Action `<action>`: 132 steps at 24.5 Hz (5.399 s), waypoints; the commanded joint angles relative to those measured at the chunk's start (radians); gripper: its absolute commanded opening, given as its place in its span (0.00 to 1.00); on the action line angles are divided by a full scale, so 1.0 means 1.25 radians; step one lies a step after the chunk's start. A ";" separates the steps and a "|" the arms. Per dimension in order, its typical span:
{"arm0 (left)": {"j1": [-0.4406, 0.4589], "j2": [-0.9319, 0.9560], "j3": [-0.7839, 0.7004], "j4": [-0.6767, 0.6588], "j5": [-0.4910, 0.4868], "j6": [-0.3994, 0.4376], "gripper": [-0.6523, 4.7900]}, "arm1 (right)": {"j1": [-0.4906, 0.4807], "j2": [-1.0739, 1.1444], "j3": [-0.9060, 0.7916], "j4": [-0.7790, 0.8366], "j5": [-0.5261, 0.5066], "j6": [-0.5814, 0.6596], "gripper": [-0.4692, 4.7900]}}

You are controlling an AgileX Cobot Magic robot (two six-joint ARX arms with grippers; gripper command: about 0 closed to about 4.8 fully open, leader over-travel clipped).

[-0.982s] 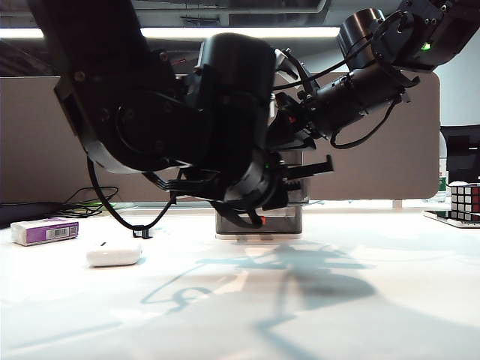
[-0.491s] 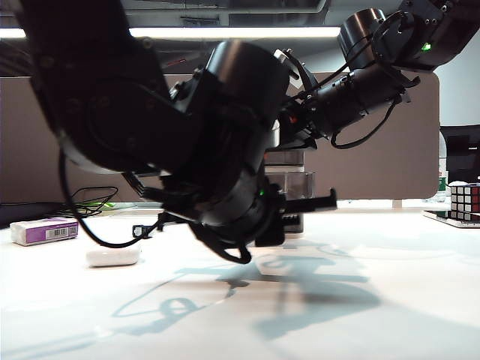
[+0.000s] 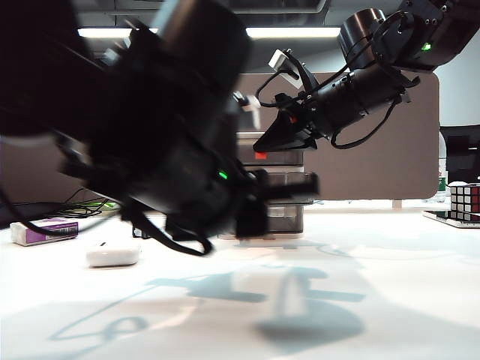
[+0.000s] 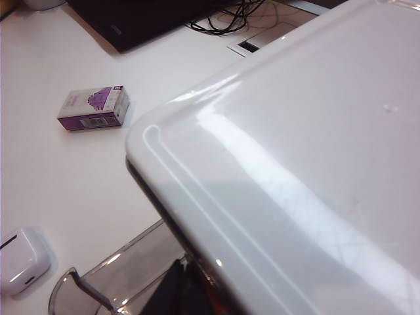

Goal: Open the second layer of the drawer on the table, pick up the earphone case on the table and put it in, and finally close the drawer.

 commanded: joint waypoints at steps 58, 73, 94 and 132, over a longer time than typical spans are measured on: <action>0.727 -0.127 0.179 -0.804 1.105 0.986 0.84 | 0.001 -0.005 0.004 -0.114 -0.111 0.020 0.08; 0.706 -0.056 0.188 -0.774 1.115 1.009 0.84 | 0.001 -0.005 0.004 -0.115 -0.111 0.015 0.08; 0.678 -0.022 0.191 -0.789 0.988 1.029 0.79 | 0.001 -0.005 0.004 -0.115 -0.111 0.012 0.08; 0.582 -0.226 0.317 -0.747 1.014 0.927 0.38 | 0.001 -0.005 0.004 -0.114 -0.111 0.012 0.08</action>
